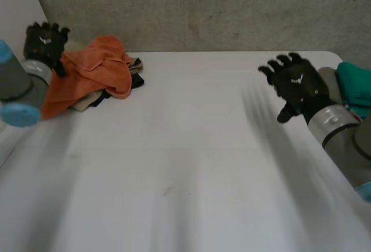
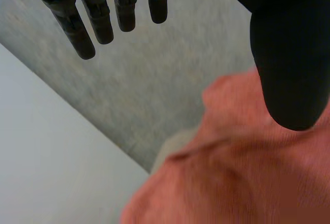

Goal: Fold the laundry.

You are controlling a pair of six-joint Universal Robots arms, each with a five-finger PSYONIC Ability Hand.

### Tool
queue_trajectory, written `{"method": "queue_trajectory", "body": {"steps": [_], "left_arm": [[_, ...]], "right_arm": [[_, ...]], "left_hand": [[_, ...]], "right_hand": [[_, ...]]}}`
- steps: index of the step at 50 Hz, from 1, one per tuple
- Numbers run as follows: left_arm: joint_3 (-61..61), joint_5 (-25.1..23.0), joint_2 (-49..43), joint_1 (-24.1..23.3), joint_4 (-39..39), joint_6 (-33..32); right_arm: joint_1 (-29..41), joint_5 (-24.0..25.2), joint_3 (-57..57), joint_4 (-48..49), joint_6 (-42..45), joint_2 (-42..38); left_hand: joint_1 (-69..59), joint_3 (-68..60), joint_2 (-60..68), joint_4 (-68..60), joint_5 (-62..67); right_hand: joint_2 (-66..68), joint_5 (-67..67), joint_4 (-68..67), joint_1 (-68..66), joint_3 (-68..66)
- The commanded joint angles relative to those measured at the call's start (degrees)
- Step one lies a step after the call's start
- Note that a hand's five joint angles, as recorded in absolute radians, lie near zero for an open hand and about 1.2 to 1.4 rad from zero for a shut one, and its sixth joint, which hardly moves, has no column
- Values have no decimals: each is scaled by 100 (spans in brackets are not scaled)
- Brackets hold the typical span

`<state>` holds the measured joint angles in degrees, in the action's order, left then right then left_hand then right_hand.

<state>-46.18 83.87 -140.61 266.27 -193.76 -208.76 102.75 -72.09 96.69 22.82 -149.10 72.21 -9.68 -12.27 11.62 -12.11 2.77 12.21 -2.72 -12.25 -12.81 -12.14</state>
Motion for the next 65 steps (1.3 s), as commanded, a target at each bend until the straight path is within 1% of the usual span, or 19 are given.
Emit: {"method": "queue_trajectory", "body": {"steps": [1, 3, 5, 6, 9, 17, 22, 26, 27, 28, 29, 30, 36, 46, 55, 58, 60, 63, 65], "left_arm": [[1338, -20, -1749, 197, -813, -50], [1778, -20, -2066, 232, -804, -59], [1954, 6, -2146, 215, -813, -59], [1990, 120, -2146, 154, -848, -59], [1815, 279, -1963, 31, -857, -59], [234, 551, 462, -637, -1558, 257], [-811, 473, 2139, -1199, -2042, 1072], [-1165, 166, 2661, -1288, -2070, 1574], [-1183, 78, 2644, -1288, -2044, 1628], [-1200, -10, 2609, -1288, -2017, 1663], [-1209, -141, 2487, -1288, -1904, 1664], [-1192, -178, 2399, -1279, -1816, 1655], [-788, -204, 1353, -990, -1121, 1532], [196, -301, -659, -155, -953, 135], [1655, -354, -2198, 144, -989, -270], [1998, -389, -2445, 153, -1006, -279], [2016, -319, -2454, 92, -1093, -261], [1885, -187, -2270, -13, -1261, -209], [1578, 41, -1656, -224, -1366, -51]], "right_arm": [[-62, 2, 429, 38, 74, -119], [-79, 11, 526, 56, 74, -119], [-79, 11, 640, 82, 100, -119], [-79, 11, 658, 82, 101, -119], [-70, 11, 684, 82, 92, -119], [-79, 11, 605, 73, 66, -75], [-79, -33, 614, 64, 39, -31], [-79, -33, 684, 56, 39, -5], [-88, -33, 693, 56, 30, -5], [-97, -33, 702, 38, 30, -14], [-97, -24, 711, 38, 30, -14], [-97, -24, 711, 38, 39, -14], [-106, -24, 755, 64, 83, -23], [-88, -33, 702, 73, 74, -84], [-88, -42, 676, 73, 74, -277], [-88, -50, 667, 73, 74, -304], [-88, -50, 658, 73, 74, -321], [-88, -59, 641, 73, 74, -321], [-88, -59, 641, 73, 74, -321]], "left_hand": [[-572, -313, 378, -330, 264], [-2834, -2575, 2640, -2592, 2526], [-6292, -6033, 6098, -6049, 5983], [-7024, -6765, 6830, -6782, 6716], [-7032, -6773, 6838, -6789, 6723], [-7032, -6773, 6838, -6789, 6723], [-7032, -6773, 6838, -6789, 6723], [-7032, -6773, 6838, -6789, 6723], [-6901, -6642, 6707, -6658, 6592], [-5084, -4825, 4890, -4842, 4776], [-1469, -1210, 1275, -1226, 1160], [-584, -325, 390, -341, 275], [-322, -63, 128, -80, 14], [-322, -63, 128, -80, 14], [-524, -264, 329, -281, 215], [-3187, -2928, 2993, -2944, 2878], [-7010, -6751, 6816, -6768, 6701], [-7032, -6773, 6838, -6789, 6723], [-7032, -6773, 6838, -6789, 6723]], "right_hand": [[-221, 272, 225, 281, 214], [-221, 272, 225, 281, 214], [-221, 272, 225, 281, 214], [-221, 272, 225, 281, 214], [-221, 272, 225, 281, 214], [-221, 272, 225, 281, 214], [-221, 272, 225, 281, 214], [-221, 272, 225, 281, 214], [-221, 272, 225, 281, 214], [-221, 272, 225, 281, 214], [-221, 272, 225, 281, 214], [-221, 272, 225, 281, 214], [-221, 272, 225, 281, 214], [-221, 272, 225, 281, 214], [-221, 272, 225, 281, 214], [-221, 272, 225, 281, 214], [-221, 272, 225, 281, 214], [-221, 272, 225, 281, 214], [-221, 272, 225, 281, 214]]}}
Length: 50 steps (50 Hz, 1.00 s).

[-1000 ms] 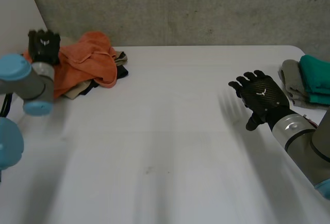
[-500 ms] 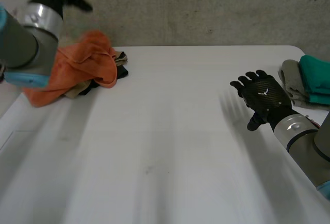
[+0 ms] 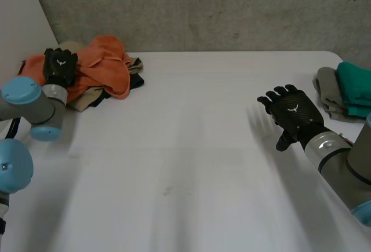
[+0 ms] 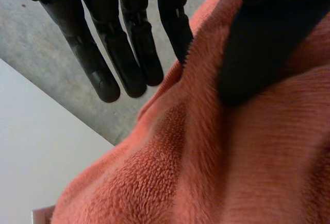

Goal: Fold the laundry.

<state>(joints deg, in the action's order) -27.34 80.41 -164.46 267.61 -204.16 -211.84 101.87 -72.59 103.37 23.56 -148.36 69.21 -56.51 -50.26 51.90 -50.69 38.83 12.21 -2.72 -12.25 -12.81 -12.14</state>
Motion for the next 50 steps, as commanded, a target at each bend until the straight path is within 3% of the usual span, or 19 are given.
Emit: {"method": "queue_trajectory", "body": {"steps": [1, 6, 16, 22, 27, 32, 33, 34, 36, 39, 41, 50], "left_arm": [[-473, 483, 958, -420, -378, 344], [-1615, 599, 2259, -754, -624, 1091], [-3892, 581, 5159, -1940, -757, 2621], [-5217, 581, 5908, -2634, -722, 2692], [-6406, 590, 5856, -2987, -669, 2569], [-7286, 616, 5557, -3628, -292, 1937], [-7356, 616, 5531, -3811, -161, 1840], [-7374, 625, 5556, -3917, -20, 1805], [-7365, 660, 5662, -3927, 278, 1769], [-7278, 686, 6195, -3849, 727, 1787], [-7251, 686, 6469, -3735, 833, 1796], [-6926, 634, 6928, -2268, 957, 1813]], "right_arm": [[0, -10, -27, 0, 0, -22], [8, -36, -19, -9, 0, -4], [-79, -45, 34, 0, 0, 49], [-334, -71, 43, -9, -9, 171], [-492, -98, 17, -44, -52, 321], [-537, -98, -36, -80, -79, 383], [-528, -106, -45, -114, -79, 383], [-519, -106, -62, -167, -79, 383], [-502, -115, -141, -403, -79, 383], [-466, -159, -378, -869, -88, 383], [-397, -177, -588, -1228, -149, 374], [228, -124, -1881, -2706, -984, 85]], "left_hand": [[-2349, -2974, 2810, -2931, 3117], [-2349, -2974, 2810, -2931, 3117], [-2349, -2974, 2810, -2931, 3117], [-2349, -2974, 2810, -2931, 3117], [-2349, -2974, 2810, -2931, 3117], [-2349, -2974, 2810, -2931, 3117], [-1968, -2593, 2429, -2550, 2736], [68, -557, 394, -515, 700], [2482, 1857, -2021, 1900, -1714], [3984, 3359, -3523, 3402, -3216], [4293, 3668, -3831, 3710, -3525], [4310, 3685, -3849, 3728, -3542]], "right_hand": [[-221, 272, 225, 281, 214], [-221, 272, 225, 281, 214], [-221, 272, 225, 281, 214], [-221, 272, 225, 281, 214], [-221, 272, 225, 281, 214], [-221, 272, 225, 281, 214], [-221, 272, 225, 281, 214], [-221, 272, 225, 281, 214], [-221, 272, 225, 281, 214], [-221, 272, 225, 281, 214], [-221, 272, 225, 281, 214], [-221, 272, 225, 281, 214]]}}
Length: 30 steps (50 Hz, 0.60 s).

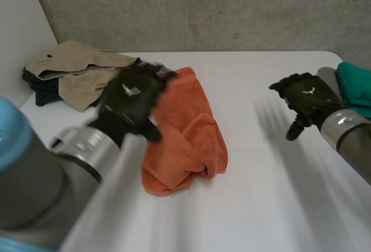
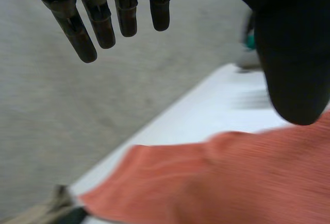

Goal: Fold the laundry.

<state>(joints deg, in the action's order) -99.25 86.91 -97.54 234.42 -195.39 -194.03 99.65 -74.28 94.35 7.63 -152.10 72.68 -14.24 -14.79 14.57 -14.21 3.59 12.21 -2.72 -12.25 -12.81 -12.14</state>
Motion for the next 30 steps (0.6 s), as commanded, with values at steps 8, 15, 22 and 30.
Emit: {"method": "queue_trajectory", "body": {"steps": [8, 15, 22, 30], "left_arm": [[432, -42, -711, 1220, 107, 32], [827, -226, -1758, 1194, 326, 40], [1354, -858, -2383, 1097, 870, 207], [1944, -1000, -2876, 772, 1390, 585]], "right_arm": [[1091, -7, -2174, -1659, -742, -1185], [1592, -209, -3597, -2185, -1093, -2318], [1706, -201, -4749, -2476, -1612, -3338], [1864, -236, -5515, -2520, -1630, -4191]], "left_hand": [[66, 121, -99, 63, -1], [49, 104, -82, 46, 15], [-34, 20, 2, -38, 99], [-1896, -1841, 1863, -1899, 1961]], "right_hand": [[-221, 272, 225, 281, 214], [-221, 272, 225, 281, 214], [-221, 272, 225, 281, 214], [-221, 272, 225, 281, 214]]}}
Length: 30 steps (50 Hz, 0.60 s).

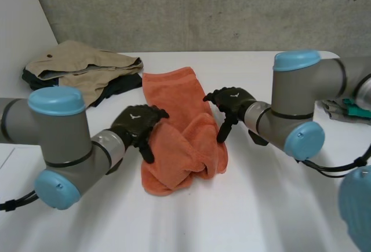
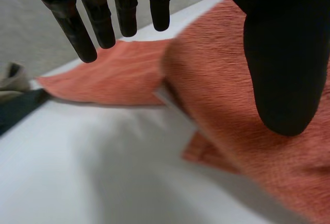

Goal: Fold the laundry.

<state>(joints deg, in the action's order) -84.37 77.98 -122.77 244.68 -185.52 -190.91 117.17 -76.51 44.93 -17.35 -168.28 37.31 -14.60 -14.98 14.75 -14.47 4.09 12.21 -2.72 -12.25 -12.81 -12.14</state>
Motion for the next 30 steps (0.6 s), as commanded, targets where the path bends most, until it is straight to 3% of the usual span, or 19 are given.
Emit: {"method": "queue_trajectory", "body": {"steps": [1, 2, 3, 4, 5, 9, 14, 22, 30], "left_arm": [[500, -108, -379, -280, 420, 282], [544, -99, -414, -315, 438, 282], [632, -82, -440, -359, 438, 282], [676, -73, -449, -377, 421, 274], [729, -64, -441, -385, 412, 273], [1256, 234, -283, -412, 280, 282], [1765, 866, 979, -543, -350, 291], [1661, 894, 2440, -552, -1512, 247], [1380, 868, 2794, -544, -1636, 212]], "right_arm": [[131, -13, -687, -58, -12, -750], [140, -13, -731, -84, -3, -795], [131, -13, -793, -102, -3, -821], [131, -4, -845, -119, -3, -848], [131, -13, -976, -128, -3, -857], [122, -31, -1232, -128, 5, -594], [61, -66, -1163, 160, -39, 836], [-71, -66, -381, 908, -126, 2464], [-141, 13, 331, 1146, -109, 3335]], "left_hand": [[-2599, -2560, 2584, -2612, 2650], [-3572, -3534, 3557, -3585, 3623], [-5847, -5808, 5831, -5859, 5898], [-6533, -6495, 6518, -6546, 6584], [-6540, -6502, 6525, -6553, 6591], [-6540, -6502, 6525, -6553, 6591], [-6540, -6502, 6525, -6553, 6591], [-6540, -6502, 6525, -6553, 6591], [-6540, -6502, 6525, -6553, 6591]], "right_hand": [[583, -532, -580, -523, -590], [1510, -1459, -1507, -1450, -1517], [2569, -2518, -2565, -2509, -2576], [3845, -3794, -3842, -3785, -3852], [6749, -6698, -6746, -6689, -6756], [6779, -6728, -6775, -6719, -6786], [6779, -6728, -6775, -6719, -6786], [6779, -6728, -6775, -6719, -6786], [6779, -6728, -6775, -6719, -6786]]}}
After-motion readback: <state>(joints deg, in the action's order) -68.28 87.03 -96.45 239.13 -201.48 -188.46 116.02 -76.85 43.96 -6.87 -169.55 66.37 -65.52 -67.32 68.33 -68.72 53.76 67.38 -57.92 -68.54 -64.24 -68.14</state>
